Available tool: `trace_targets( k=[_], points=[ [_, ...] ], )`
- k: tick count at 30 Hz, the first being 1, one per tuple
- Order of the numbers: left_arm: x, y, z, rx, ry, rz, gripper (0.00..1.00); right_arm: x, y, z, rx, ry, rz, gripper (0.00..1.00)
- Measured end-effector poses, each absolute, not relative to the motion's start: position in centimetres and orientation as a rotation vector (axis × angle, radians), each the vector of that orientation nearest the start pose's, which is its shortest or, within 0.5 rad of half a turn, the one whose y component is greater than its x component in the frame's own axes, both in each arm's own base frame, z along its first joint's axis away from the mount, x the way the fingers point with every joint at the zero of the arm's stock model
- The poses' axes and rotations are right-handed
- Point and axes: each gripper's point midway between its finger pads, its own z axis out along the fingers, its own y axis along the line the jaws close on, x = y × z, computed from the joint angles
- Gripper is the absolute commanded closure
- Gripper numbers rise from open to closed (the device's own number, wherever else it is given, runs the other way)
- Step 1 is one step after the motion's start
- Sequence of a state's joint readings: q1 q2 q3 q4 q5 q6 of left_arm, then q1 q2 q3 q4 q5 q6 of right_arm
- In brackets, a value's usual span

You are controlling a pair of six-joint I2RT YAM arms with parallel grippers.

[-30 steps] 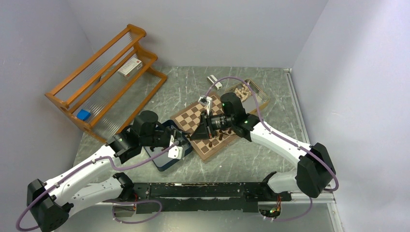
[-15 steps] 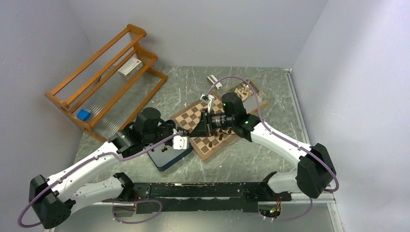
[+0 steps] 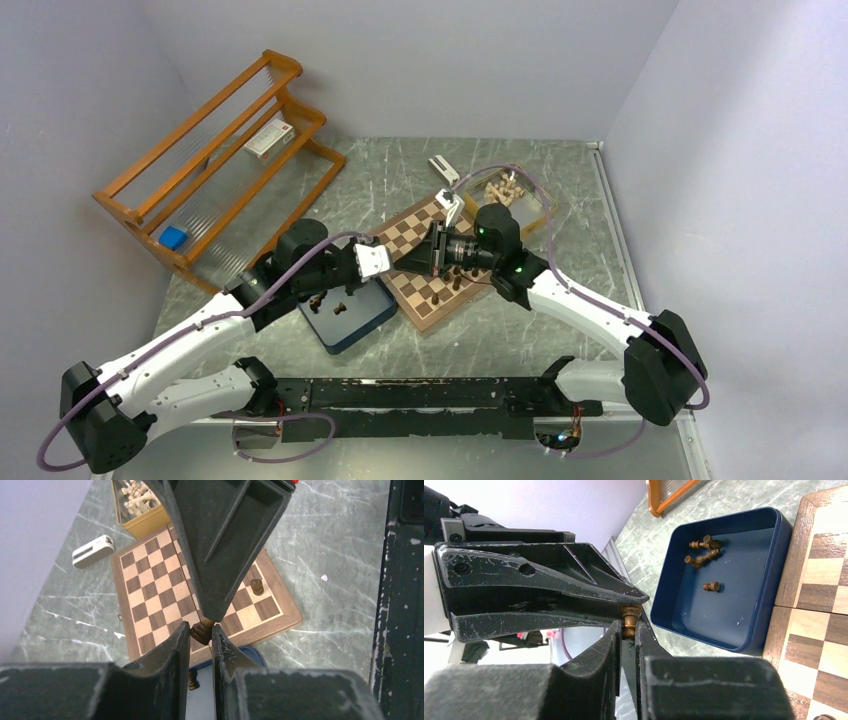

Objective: Set up the chess pieces on the board
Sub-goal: Place the chess piece on the chessboard.

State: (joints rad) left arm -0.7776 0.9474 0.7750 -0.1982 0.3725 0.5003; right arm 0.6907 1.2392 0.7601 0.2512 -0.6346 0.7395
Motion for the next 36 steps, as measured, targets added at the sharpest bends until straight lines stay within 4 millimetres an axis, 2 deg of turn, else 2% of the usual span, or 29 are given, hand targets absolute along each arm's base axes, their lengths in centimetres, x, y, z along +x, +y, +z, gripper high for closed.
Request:
trace_targets(
  k=[5,15,19,22,27,28,29,30,36],
  points=[
    [21.0,-26.6,22.1,1.259,1.496,-0.582,0.88,20.7,33.0,22.9,-0.387,2.001,1.545,0.94],
    [21.6,-26.8,22.0,1.143,1.555,-0.616,0.77,21.6,32.9,22.9,-0.325,2.0,1.513,0.95],
    [21.8,-26.8,21.4,1.139,1.577,-0.612,0.63,21.9,32.9,22.4,-0.325,2.011,1.497,0.96],
    [21.9,-26.9,21.0,1.142,1.59,-0.615,0.45,22.1,33.0,21.6,-0.325,2.03,1.478,0.96],
    [21.4,-27.5,20.2,1.172,1.602,-0.649,0.36,22.9,32.6,19.7,-0.319,2.077,1.388,0.96],
    [21.4,-27.5,20.1,1.175,1.602,-0.65,0.3,23.1,32.4,19.3,-0.318,2.086,1.363,0.96],
    [21.4,-27.5,20.1,1.176,1.602,-0.651,0.04,23.4,32.2,19.1,-0.316,2.098,1.333,0.96],
    [21.4,-27.5,20.2,1.175,1.599,-0.652,0.01,23.7,32.0,18.9,-0.315,2.104,1.3,0.96],
    [21.1,-27.1,20.3,1.168,1.592,-0.646,0.0,26.0,30.5,18.9,-0.326,2.149,1.057,0.96]
  ],
)
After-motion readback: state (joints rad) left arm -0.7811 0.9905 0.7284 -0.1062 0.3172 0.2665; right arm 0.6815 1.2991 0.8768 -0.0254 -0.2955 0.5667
